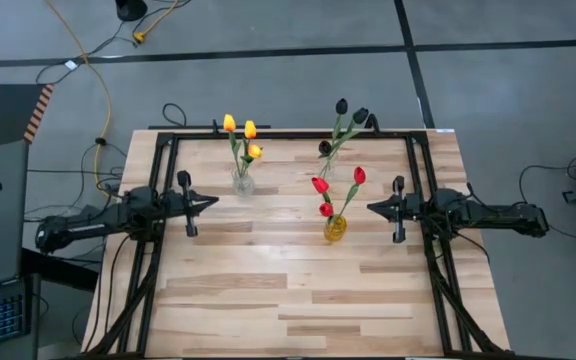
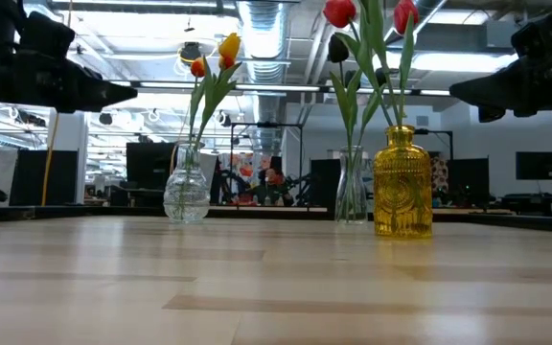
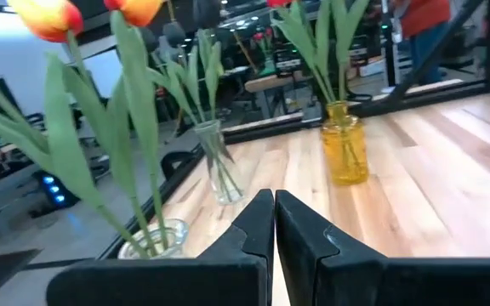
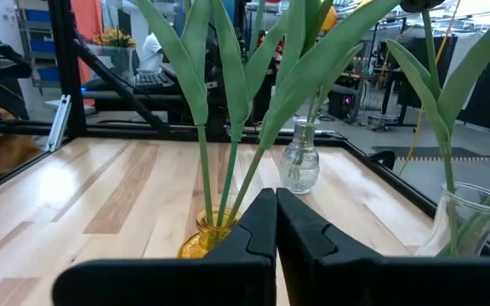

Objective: Sort flowers into vase by color
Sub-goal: Return to Home Position

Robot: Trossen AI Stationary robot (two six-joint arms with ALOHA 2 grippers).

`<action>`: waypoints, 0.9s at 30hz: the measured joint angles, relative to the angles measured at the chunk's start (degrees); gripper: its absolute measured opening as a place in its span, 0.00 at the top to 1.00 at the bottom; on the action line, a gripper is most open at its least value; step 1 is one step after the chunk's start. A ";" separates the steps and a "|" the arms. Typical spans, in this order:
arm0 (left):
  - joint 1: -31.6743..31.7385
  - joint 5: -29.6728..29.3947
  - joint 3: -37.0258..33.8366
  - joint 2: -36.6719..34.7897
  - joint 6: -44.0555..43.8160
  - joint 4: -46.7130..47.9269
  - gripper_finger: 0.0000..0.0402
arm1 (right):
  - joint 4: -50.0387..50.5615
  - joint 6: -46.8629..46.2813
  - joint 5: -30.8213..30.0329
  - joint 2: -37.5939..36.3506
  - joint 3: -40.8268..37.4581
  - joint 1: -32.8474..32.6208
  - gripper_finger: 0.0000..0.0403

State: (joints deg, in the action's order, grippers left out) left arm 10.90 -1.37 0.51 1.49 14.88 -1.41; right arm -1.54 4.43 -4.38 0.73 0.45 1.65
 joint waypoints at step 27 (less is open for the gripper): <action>2.64 0.59 -0.09 0.07 -2.46 -0.10 1.00 | 0.11 0.11 -0.09 0.00 -0.07 0.02 0.91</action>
State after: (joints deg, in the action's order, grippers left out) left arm 13.54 -0.78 0.43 1.56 12.43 -1.52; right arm -1.43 4.54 -4.47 0.73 0.38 1.67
